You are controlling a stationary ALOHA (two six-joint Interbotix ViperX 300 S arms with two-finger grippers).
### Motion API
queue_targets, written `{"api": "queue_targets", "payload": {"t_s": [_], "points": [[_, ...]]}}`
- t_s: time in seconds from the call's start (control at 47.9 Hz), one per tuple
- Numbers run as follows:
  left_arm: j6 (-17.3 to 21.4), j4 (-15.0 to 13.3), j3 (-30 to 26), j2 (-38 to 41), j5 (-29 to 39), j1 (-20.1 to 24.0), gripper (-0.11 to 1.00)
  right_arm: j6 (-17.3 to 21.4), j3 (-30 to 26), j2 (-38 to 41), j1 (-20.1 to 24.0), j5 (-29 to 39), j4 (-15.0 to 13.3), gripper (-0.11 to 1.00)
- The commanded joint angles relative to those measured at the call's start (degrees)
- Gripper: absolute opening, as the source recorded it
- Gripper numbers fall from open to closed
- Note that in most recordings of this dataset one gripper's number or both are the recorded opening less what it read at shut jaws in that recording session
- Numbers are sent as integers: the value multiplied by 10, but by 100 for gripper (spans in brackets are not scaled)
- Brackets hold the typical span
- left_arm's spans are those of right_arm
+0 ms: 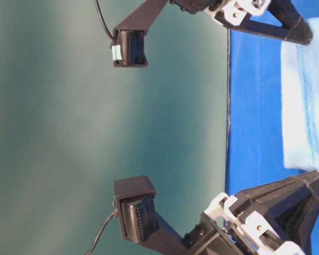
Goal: Fold the light blue towel.
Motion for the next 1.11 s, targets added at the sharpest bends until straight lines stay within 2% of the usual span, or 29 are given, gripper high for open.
{"api": "queue_targets", "payload": {"t_s": [0.0, 0.084, 0.146, 0.188, 0.251, 0.418, 0.814, 1.002, 1.086], "points": [[-1, 0, -12, -6, -5, 2, 12, 1, -15, -4, -2, 0, 1, 21], [-1, 0, -13, -6, -6, 2, 36, 1, -18, -4, -1, -1, 1, 46], [0, 0, -12, -6, -6, 2, 55, 1, -19, -4, 0, -1, 1, 62], [0, 0, -12, -7, -6, 2, 67, 1, -21, -4, 1, 0, 1, 65], [0, 0, -12, -8, -6, 2, 79, 1, -25, -5, 3, 2, 1, 62], [0, 0, -12, -24, -1, 1, 66, 1, -26, -23, 17, 16, 1, 59], [2, 0, -9, -123, 51, -56, 64, 4, -31, -124, 117, 94, 7, 59], [2, 0, 8, -188, 78, -64, 64, 2, -24, -181, 127, 136, 3, 59], [2, 0, 23, -225, 78, -65, 63, 1, -17, -211, 127, 148, -9, 59]]}}
